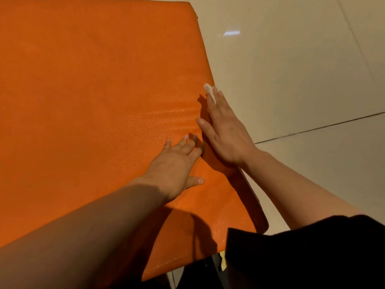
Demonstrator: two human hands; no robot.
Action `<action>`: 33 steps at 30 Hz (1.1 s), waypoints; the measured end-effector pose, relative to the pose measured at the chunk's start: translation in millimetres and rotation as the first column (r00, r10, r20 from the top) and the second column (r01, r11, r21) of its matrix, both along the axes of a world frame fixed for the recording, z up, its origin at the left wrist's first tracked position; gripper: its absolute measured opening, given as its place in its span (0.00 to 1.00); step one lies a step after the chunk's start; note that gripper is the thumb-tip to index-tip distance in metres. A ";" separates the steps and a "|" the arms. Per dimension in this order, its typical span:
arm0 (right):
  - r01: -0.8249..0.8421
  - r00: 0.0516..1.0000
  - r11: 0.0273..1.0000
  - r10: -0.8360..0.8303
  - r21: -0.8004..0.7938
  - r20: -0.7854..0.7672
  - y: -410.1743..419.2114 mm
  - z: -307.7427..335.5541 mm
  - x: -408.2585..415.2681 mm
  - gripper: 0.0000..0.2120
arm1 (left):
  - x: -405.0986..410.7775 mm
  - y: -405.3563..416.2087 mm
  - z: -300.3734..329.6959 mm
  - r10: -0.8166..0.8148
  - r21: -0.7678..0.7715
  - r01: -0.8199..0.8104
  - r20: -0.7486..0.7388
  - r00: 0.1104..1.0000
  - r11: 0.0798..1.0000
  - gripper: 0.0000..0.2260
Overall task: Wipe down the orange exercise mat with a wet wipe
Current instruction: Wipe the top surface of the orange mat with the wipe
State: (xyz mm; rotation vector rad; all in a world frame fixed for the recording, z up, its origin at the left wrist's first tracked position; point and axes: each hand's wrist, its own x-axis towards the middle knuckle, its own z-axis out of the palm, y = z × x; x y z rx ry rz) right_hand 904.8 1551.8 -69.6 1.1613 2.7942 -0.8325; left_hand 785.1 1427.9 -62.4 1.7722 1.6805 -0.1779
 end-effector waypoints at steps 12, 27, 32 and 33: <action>-0.109 0.985 0.990 0.119 -0.087 0.126 -31.2 -12.8 40.7 0.35 | 0.5 -0.1 -1.1 0.019 -0.005 -0.019 0.029 0.999 1.000 0.36; -0.035 0.991 0.972 0.063 -0.233 0.115 -31.5 -2.9 55.4 0.37 | 0.3 0.1 -0.3 0.007 -0.009 -0.007 0.015 1.000 1.000 0.37; 0.010 0.995 0.985 0.007 -0.171 0.097 -4.3 -13.1 19.6 0.35 | -0.5 0.9 0.2 0.007 -0.025 -0.006 0.021 1.000 1.000 0.36; -0.011 0.995 0.986 0.028 -0.167 0.100 -9.3 -11.9 24.7 0.36 | -0.4 0.9 0.5 0.003 -0.027 -0.003 0.027 1.000 1.000 0.36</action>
